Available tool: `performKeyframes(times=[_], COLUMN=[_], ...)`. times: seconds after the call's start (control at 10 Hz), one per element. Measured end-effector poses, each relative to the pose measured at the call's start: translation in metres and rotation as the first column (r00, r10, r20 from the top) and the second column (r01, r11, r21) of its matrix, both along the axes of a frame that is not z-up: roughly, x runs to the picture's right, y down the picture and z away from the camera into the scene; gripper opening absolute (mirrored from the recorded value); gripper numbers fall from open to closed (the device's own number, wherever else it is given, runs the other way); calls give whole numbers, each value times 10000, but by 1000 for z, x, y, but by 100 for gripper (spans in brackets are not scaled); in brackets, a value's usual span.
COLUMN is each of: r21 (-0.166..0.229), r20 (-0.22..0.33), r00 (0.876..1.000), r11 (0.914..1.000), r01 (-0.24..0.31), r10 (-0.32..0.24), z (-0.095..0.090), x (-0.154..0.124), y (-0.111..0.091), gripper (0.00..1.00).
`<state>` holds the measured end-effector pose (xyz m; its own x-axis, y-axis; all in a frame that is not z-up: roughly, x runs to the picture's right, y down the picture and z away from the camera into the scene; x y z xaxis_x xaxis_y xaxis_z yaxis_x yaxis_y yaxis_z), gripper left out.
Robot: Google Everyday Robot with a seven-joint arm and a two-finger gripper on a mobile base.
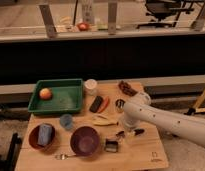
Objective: Place brush in plastic cup
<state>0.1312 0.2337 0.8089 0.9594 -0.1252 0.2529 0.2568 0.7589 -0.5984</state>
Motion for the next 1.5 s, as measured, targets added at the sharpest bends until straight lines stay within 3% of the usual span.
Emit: performKeyframes(times=[0.2, 0.9, 1.1, 1.5], r21=[-184, -154, -166, -274], r20=[172, 100, 110, 77], r00=[9998, 9997, 9998, 9999], r11=[9998, 9996, 9997, 9996], r01=[-117, -223, -152, -108], r10=[120, 225, 154, 110], z=[2, -4, -4, -3], x=[1, 3, 3, 7], y=[12, 27, 28, 27], gripper=[80, 78, 63, 20])
